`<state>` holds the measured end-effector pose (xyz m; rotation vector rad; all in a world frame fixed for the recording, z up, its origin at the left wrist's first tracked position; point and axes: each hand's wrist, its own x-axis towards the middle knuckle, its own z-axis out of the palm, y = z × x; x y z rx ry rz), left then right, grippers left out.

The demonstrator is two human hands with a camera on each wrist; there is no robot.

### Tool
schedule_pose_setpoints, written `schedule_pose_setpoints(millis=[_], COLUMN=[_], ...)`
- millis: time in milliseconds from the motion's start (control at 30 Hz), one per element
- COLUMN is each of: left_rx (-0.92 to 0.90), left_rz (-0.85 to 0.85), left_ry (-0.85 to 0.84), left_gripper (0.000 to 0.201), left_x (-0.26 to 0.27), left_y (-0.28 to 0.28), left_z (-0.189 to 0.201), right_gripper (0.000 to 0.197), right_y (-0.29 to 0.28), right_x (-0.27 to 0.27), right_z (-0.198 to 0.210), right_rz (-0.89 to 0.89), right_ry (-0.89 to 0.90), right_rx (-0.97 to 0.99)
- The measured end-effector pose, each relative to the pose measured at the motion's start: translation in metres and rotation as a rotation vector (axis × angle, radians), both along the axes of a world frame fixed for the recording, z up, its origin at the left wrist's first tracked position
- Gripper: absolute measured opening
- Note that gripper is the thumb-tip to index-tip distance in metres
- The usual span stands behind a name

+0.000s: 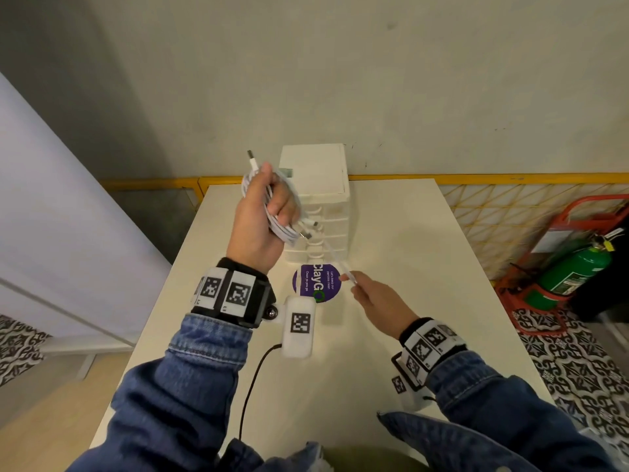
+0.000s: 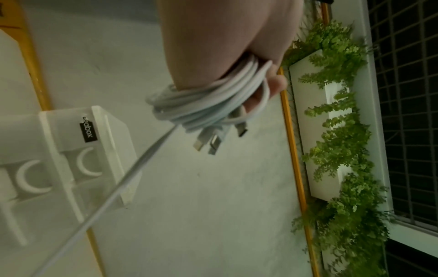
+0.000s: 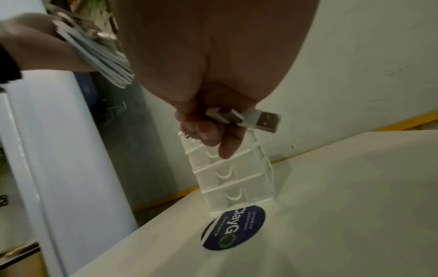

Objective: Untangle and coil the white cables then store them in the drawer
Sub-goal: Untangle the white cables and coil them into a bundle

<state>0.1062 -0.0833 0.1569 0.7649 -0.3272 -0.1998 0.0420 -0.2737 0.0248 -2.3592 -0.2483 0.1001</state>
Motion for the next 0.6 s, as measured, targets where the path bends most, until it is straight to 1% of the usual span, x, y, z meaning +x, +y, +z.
schedule_pose_setpoints(millis=[133,233,300,367,467,533,600], left_rx=[-0.008,0.011,0.039,0.081,0.264,0.384,0.491], left_rz=[0.313,0.501,0.595,0.678,0.789,0.837,0.866], left_ry=[0.178,0.296,0.368,0.412,0.409,0.358,0.283], left_gripper=[0.033,0.028,0.023,0.020,0.021,0.023,0.030], left_x=[0.006,0.009,0.010,0.010,0.011,0.010,0.010], left_y=[0.001,0.006,0.008,0.012,0.013,0.010,0.005], left_z=[-0.004,-0.010,-0.017,-0.026,-0.038,-0.041,-0.043], right_gripper=[0.044,0.052,0.051,0.044,0.040,0.045,0.048], right_y=[0.013,0.021,0.024,0.025,0.026,0.028,0.032], right_x=[0.002,0.000,0.000,-0.002,-0.001,0.000,0.001], right_z=[-0.001,0.006,0.009,0.009,0.011,0.016,0.026], right_rz=[0.094,0.174,0.202,0.232,0.276,0.289,0.301], right_ry=[0.020,0.091,0.090,0.040,-0.050,-0.142,-0.218], right_rx=[-0.081,-0.127,-0.157,-0.174,-0.202,-0.189,-0.171])
